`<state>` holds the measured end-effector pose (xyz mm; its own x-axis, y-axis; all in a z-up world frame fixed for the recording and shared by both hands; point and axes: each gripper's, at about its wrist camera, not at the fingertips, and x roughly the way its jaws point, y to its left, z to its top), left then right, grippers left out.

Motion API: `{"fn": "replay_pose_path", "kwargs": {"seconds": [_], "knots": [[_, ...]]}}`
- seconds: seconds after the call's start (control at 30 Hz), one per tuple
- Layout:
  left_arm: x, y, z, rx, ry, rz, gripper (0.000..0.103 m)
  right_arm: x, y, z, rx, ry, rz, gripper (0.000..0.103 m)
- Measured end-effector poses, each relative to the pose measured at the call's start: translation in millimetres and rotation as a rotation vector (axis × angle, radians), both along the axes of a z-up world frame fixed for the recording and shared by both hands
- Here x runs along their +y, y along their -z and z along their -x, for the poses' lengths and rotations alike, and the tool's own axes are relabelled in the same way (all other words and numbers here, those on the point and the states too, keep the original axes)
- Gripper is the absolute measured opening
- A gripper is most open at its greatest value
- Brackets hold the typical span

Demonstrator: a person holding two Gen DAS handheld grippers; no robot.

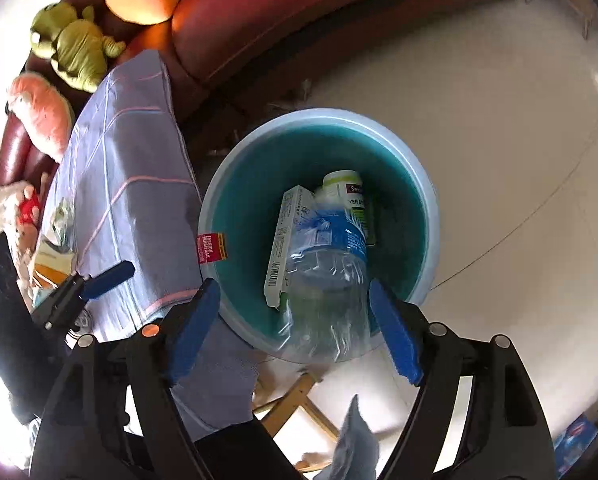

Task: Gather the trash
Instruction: 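Open both tools to drop the bottles into the trash bin, then move both tools back over the table toward the red can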

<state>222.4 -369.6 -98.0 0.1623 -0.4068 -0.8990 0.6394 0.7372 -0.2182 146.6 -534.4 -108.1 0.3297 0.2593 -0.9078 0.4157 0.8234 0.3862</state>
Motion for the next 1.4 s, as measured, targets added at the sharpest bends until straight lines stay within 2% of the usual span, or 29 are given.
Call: {"fn": "replay_pose_path", "kwargs": {"seconds": [0.23, 0.33, 0.5, 0.73, 1.07, 1.4], "knots": [[20, -5, -2, 0.007, -0.037, 0.021, 0.087, 5, 1, -1, 0.026, 0.005, 0.016, 0.077], [29, -8, 0, 0.005, -0.049, 0.027, 0.087, 8, -1, -1, 0.036, 0.012, 0.023, 0.083], [46, -14, 3, -0.002, -0.068, 0.039, 0.087, 20, -6, -1, 0.037, 0.007, 0.031, 0.083], [81, -24, 11, -0.027, -0.102, 0.051, 0.088, 52, -17, -6, 0.027, -0.055, 0.054, 0.083], [177, -41, 33, -0.080, -0.207, 0.063, 0.090, 137, -33, -26, 0.005, -0.219, 0.099, 0.083], [284, -62, 59, -0.116, -0.359, 0.124, 0.093, 264, -56, -57, -0.002, -0.506, 0.184, 0.083]]}}
